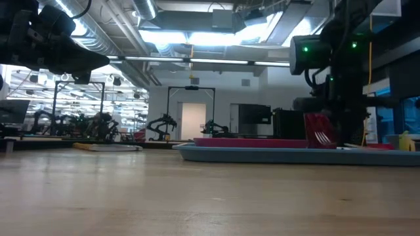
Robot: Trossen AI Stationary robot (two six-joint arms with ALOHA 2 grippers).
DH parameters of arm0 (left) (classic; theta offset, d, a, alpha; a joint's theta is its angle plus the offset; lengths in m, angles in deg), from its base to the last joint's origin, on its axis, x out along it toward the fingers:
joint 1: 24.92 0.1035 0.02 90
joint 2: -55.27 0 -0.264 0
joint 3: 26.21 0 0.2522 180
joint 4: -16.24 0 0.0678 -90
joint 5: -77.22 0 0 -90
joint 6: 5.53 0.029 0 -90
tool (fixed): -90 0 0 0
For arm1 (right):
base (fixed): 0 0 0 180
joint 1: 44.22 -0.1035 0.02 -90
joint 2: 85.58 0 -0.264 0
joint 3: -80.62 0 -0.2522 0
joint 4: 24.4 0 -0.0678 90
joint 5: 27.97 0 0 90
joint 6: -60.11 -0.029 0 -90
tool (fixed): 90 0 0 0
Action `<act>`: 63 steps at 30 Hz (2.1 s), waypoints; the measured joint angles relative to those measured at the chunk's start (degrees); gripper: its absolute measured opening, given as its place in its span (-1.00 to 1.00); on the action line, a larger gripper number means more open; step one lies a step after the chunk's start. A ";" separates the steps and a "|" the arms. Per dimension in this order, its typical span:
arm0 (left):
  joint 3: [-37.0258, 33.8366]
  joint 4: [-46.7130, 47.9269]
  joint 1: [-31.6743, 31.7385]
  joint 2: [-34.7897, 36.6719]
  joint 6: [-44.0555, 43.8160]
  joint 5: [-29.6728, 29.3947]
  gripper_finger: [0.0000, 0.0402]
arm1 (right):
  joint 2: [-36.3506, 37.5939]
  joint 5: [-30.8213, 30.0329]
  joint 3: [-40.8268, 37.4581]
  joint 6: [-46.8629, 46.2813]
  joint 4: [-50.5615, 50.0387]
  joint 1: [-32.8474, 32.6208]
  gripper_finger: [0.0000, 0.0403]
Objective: Pick and place plate/cup/fork/spoon on tray
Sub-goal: Put the orange fork to the right of the pink plate on the blue tray, then return to Home Position
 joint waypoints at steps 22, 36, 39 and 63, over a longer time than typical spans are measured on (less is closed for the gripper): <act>0.01 0.00 0.00 0.01 0.00 -0.01 -1.00 | -0.02 -1.54 -5.41 1.64 8.43 1.99 -0.80; 0.01 0.00 0.00 0.01 -0.01 -0.02 -1.00 | -0.02 -1.08 -4.17 1.77 6.76 1.99 -0.78; 0.02 0.00 0.00 0.02 -0.02 -0.02 -1.00 | -0.02 -2.19 -2.48 1.82 3.63 1.97 -0.78; 0.01 0.00 0.00 0.00 0.01 -0.02 -1.00 | 0.00 -22.82 17.32 32.26 3.98 -13.63 -0.78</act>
